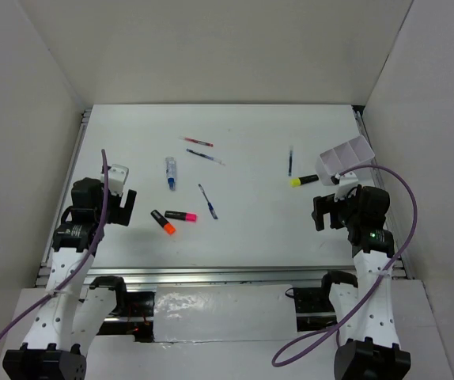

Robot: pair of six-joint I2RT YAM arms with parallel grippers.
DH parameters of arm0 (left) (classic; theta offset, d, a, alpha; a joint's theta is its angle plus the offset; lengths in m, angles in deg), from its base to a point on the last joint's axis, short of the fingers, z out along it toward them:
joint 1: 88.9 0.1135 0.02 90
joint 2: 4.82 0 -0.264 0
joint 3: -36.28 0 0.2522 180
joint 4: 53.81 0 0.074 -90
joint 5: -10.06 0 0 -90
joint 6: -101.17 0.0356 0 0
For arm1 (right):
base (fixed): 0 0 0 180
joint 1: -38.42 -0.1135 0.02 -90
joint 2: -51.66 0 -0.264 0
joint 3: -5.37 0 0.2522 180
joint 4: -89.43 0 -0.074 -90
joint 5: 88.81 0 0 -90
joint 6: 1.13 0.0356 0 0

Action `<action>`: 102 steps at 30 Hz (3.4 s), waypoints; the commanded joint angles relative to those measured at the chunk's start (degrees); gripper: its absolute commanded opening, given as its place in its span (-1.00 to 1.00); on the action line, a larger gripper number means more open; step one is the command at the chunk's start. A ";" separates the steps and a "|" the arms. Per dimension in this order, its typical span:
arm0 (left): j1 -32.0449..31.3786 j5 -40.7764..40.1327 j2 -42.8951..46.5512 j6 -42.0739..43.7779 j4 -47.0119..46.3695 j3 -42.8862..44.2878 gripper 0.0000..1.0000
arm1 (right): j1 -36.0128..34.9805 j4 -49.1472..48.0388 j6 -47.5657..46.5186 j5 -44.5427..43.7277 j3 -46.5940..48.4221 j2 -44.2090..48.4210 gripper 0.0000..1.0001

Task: Sort the stationery into containers
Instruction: Pick up the pen from the center of the board.

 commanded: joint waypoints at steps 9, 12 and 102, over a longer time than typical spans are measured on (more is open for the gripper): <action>-0.21 20.37 -0.89 14.39 3.55 3.50 0.99 | 0.44 -0.81 -0.44 0.62 0.13 -0.82 1.00; -0.12 27.41 -3.96 20.37 4.17 6.30 0.94 | 0.44 -0.73 -0.52 0.70 0.13 -0.91 1.00; -33.96 40.02 -42.38 -1.94 -0.57 45.51 -1.00 | -8.61 -15.13 45.85 34.10 26.67 -11.62 0.91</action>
